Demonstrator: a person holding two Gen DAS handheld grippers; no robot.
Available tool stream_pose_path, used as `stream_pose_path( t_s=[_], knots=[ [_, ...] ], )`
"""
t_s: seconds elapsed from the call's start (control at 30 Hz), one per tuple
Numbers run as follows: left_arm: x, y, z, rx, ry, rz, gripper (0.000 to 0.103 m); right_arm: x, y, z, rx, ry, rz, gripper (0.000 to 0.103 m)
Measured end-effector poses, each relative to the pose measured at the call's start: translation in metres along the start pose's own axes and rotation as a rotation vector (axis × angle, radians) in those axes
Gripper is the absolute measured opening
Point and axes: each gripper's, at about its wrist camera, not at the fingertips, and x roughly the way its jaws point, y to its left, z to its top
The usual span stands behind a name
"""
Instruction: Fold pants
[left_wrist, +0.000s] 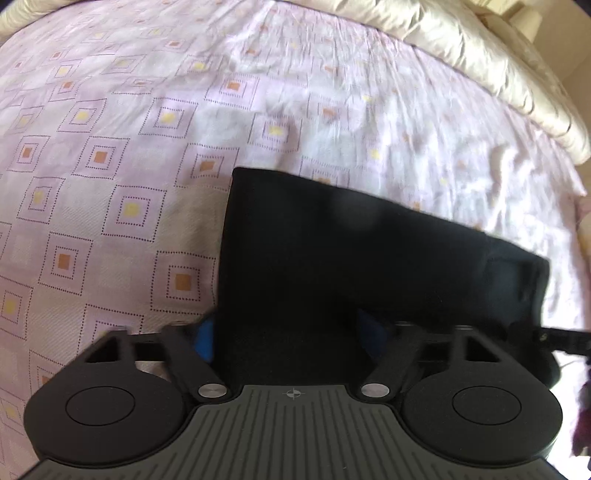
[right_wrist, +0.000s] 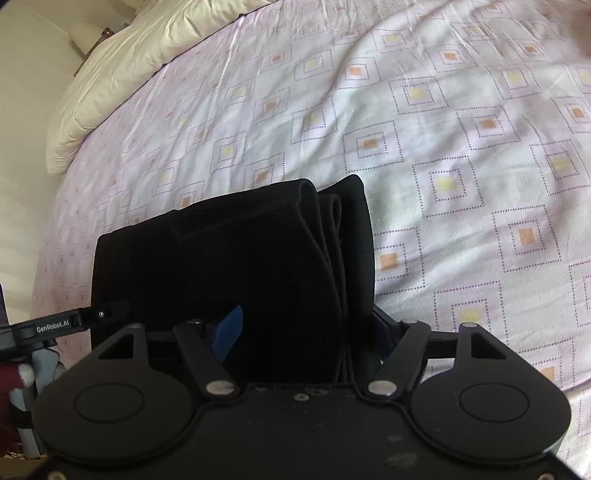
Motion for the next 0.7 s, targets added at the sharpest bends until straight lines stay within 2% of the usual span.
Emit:
stream_pose_path(
  t_s=[0.03,0.07,0.13,0.2,0.3,0.43,0.53,0.7],
  knots=[
    [-0.004,0.002,0.000,-0.022,-0.003,-0.033,0.024,-0.001,0.003,0.000,-0.011,-0.001,-0.014,0.061],
    [-0.008,0.002,-0.001,-0.035,-0.009,-0.040,0.022,-0.004,0.004,0.000,-0.010,-0.008,-0.027,0.056],
    [-0.014,-0.008,-0.004,0.003,-0.032,-0.009,0.020,-0.012,0.008,-0.001,0.009,-0.028,-0.031,0.036],
    [-0.022,-0.020,-0.007,0.050,-0.057,0.028,0.019,-0.022,0.015,-0.004,0.015,-0.047,-0.034,0.025],
    [-0.036,-0.025,-0.009,0.057,-0.093,0.048,0.018,-0.038,0.037,-0.008,-0.038,-0.077,-0.058,0.024],
    [-0.059,-0.005,-0.011,0.060,-0.130,0.093,0.014,-0.046,0.071,-0.011,-0.062,-0.096,-0.011,0.023],
    [-0.072,0.035,-0.009,0.041,-0.139,0.112,0.014,-0.034,0.108,-0.012,-0.103,-0.093,0.013,0.023],
    [-0.105,0.116,-0.005,0.001,-0.172,0.195,0.014,0.004,0.192,-0.008,-0.183,-0.061,0.082,0.023]
  ],
)
